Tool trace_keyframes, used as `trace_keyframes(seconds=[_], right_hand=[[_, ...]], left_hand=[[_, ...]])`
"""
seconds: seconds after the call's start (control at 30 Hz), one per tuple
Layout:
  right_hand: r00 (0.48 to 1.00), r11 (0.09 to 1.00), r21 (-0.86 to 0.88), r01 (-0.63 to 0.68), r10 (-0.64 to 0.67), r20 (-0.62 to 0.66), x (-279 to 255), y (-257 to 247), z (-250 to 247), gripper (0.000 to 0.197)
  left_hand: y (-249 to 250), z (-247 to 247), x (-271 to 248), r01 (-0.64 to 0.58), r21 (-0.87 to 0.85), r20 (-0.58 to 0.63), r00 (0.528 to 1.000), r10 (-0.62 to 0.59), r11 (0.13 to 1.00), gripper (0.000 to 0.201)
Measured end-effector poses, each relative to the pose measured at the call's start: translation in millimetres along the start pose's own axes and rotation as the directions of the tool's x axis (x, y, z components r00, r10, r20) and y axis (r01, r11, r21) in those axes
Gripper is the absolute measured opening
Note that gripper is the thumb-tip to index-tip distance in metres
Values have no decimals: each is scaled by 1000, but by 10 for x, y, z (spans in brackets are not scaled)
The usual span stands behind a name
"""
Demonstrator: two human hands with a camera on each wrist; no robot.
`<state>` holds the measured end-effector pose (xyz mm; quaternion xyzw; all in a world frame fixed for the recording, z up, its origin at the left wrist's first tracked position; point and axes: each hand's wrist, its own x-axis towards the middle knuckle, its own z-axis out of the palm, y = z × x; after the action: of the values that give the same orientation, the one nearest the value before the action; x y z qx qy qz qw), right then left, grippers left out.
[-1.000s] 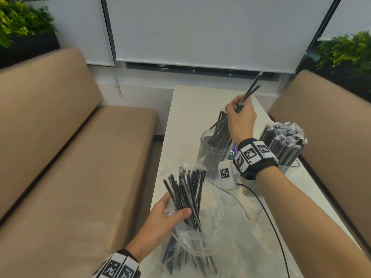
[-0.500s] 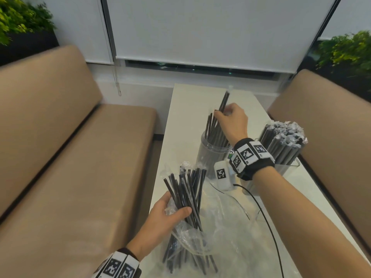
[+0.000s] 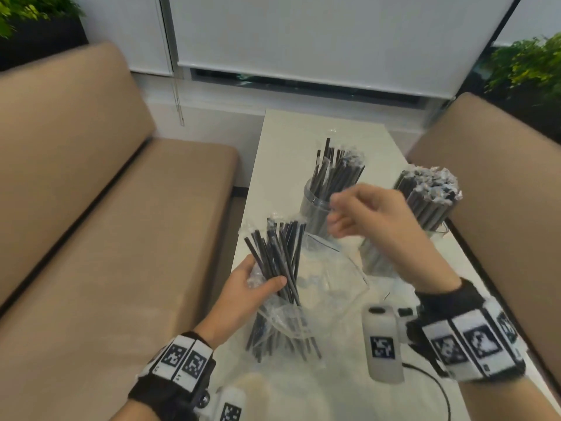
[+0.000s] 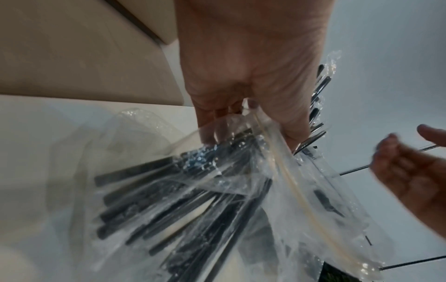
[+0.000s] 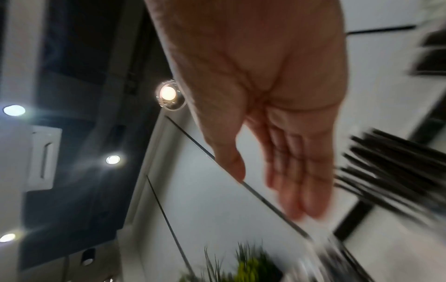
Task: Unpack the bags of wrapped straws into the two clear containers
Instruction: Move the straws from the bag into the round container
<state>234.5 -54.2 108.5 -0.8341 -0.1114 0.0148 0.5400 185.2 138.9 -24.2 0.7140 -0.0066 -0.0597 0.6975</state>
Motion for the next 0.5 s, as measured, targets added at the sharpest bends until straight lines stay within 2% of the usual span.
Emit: trace_keyframes(seconds=[0.03,0.07,0.1,0.13,0.23,0.3,0.37,0.43,0.5], right_hand=[[984,987,-117,-106,121,129,-159,136,109,40],[959,955,-245,-164,212,185,-290,264,219,58],[949,931,-317,-183,251,191,-372,384,315,65],[952,933,-313,-177,243,187,-414,474,406,64],[977,982,-149,-117,141,162,-445,591,641,61],[994,991,-106,-77,85,72,-443,582,782,55],[995,994,-88,-58,50,-92,-425,559,865,35],[969,997,-28,-66,58,-239,-381,584,828,19],[946,994,70,-88,106,-307,-317,607,718,18]], left_hand=[[9,6,-14,-1,4,-22,1000,2,1000,30],[14,16,-31,-10,4,-21,1000,10,1000,33],[18,26,-48,-15,8,-10,1000,16,1000,34],[25,47,-69,-21,9,22,1000,21,1000,35],[80,136,-112,-43,23,109,993,40,999,36],[91,201,-109,-87,29,144,986,82,996,43],[141,241,-106,-104,30,156,983,98,994,50],[175,243,-95,-99,76,175,981,85,992,55],[201,213,-96,-102,150,152,985,79,983,54]])
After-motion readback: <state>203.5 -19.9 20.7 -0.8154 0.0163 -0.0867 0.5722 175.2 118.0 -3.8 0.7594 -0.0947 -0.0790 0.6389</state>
